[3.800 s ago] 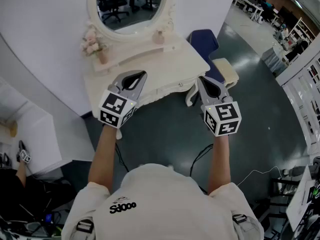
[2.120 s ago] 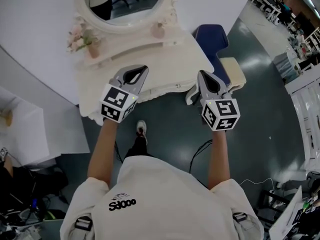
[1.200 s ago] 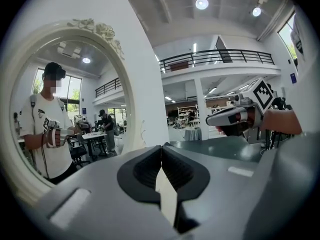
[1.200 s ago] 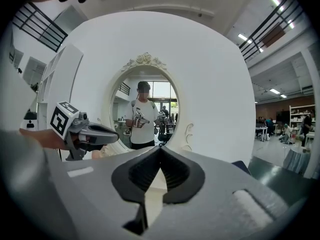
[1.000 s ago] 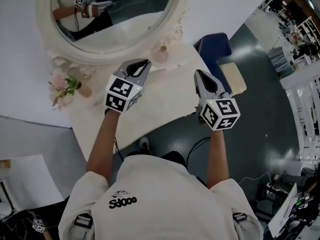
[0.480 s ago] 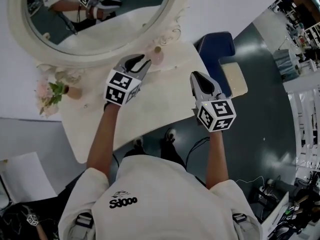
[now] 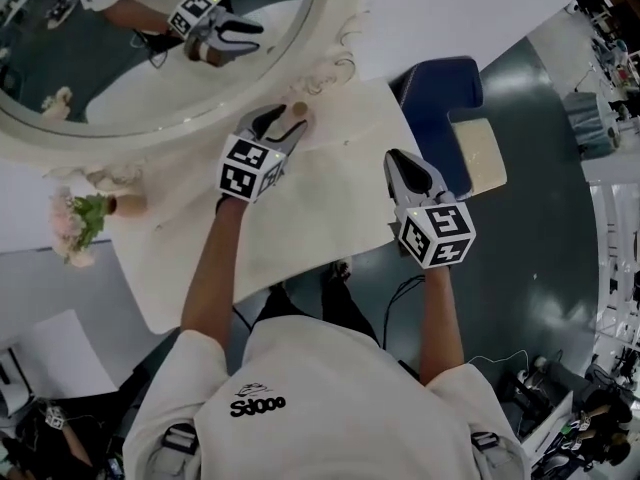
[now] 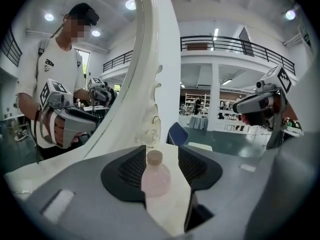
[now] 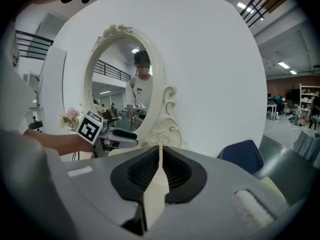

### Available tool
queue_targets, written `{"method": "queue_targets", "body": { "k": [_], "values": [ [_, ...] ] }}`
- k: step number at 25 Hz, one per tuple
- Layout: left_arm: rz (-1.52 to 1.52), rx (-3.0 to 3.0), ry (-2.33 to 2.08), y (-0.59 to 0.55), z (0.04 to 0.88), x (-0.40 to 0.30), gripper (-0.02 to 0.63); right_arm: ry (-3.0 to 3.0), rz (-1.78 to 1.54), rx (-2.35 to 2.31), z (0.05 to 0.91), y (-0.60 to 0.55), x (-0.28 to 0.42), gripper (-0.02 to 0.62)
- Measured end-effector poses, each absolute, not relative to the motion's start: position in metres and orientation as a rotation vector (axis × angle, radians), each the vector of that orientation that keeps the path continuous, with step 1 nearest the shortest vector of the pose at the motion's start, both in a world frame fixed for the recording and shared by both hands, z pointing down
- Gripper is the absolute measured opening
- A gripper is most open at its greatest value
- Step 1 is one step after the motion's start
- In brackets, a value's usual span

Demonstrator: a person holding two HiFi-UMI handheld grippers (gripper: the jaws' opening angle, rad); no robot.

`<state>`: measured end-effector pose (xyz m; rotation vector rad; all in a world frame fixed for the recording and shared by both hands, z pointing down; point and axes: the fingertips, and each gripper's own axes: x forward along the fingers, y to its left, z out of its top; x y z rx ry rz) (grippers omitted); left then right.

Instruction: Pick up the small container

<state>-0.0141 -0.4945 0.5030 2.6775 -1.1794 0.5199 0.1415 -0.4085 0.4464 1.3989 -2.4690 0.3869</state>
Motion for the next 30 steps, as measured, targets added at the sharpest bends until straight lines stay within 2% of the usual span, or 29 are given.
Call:
{"method": "queue_targets", "body": {
  "k": [3,13,15,17,18,25,30],
  "values": [
    [0.545,2.656,-1.165,-0.511,0.524,-0.008,0.240,-2.443,0.419,1.400,0.457,-0.417,0.152,-0.002],
    [0.560,2.657,-1.140,-0.542,0.550,0.012,0.244,-2.382,0.491,1.387,0.479,-0.427,0.171,-0.009],
    [0.567,2.664,-1.138,-0.544,0.553,0.015,0.223,-2.368,0.483,1.380,0.483,-0.427,0.173,-0.009],
    [0.570,2.673,-1.141,-0.545,0.555,0.016,0.154,-2.364,0.483,1.375,0.485,-0.427,0.176,-0.009],
    [0.567,2.676,-1.144,-0.545,0.555,0.016,0.143,-2.366,0.489,1.373,0.486,-0.427,0.176,-0.009],
    [0.494,2.673,-1.199,-0.547,0.554,0.015,0.140,-2.377,0.477,1.339,0.488,-0.423,0.174,-0.008],
    [0.573,2.682,-1.178,-0.543,0.554,0.016,0.138,-2.381,0.449,1.352,0.481,-0.422,0.177,0.000]
  ]
}}
